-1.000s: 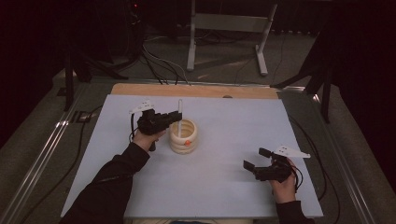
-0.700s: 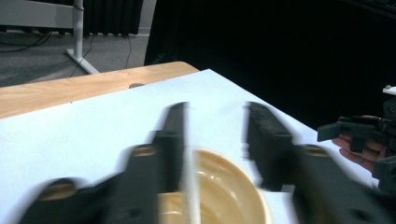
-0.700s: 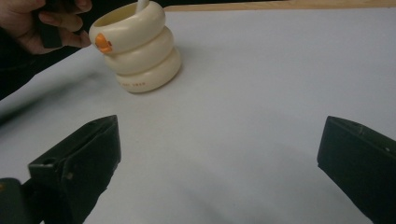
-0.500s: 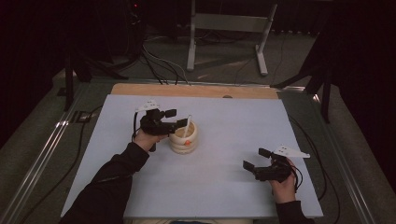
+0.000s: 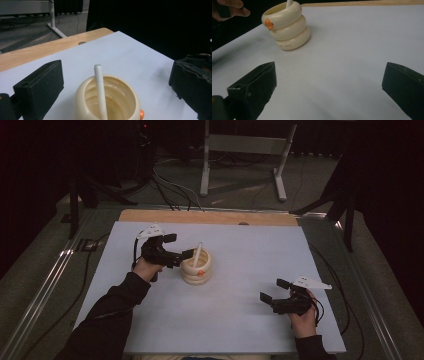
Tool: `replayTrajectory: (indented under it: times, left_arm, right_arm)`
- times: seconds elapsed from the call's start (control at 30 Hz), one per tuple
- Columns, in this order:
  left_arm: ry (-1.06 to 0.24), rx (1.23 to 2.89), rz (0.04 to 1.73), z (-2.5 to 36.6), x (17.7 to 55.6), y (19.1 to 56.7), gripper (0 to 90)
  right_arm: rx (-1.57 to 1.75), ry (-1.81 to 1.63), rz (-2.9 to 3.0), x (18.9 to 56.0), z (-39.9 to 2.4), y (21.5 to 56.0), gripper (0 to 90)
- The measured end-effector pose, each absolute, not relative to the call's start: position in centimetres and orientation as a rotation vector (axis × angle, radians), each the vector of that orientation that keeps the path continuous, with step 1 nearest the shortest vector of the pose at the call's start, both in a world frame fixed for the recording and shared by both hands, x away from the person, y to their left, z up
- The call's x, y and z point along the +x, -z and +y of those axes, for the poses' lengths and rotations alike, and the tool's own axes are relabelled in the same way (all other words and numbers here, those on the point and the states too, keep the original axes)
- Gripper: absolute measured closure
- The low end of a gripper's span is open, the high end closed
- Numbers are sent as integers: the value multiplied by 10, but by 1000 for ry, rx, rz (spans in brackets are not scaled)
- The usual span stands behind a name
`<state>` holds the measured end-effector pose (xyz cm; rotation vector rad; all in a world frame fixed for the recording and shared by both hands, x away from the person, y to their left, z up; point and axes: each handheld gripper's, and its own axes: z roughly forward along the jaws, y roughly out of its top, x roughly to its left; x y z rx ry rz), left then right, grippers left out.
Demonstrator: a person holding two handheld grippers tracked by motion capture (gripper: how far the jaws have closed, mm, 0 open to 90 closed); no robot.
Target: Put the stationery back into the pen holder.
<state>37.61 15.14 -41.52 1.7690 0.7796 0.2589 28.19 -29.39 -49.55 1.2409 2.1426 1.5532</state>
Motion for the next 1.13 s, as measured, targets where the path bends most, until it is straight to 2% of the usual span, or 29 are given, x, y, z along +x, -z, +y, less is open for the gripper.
replayTrajectory:
  times: [0.47,1.13]
  left_arm:
    - [-320,1785,775,180,346,424,3]
    - [-370,1778,826,221,290,479,4]
  right_arm:
    - [1242,-1552,2137,281,-294,495,0]
    - [1242,-1546,2146,282,-293,496,0]
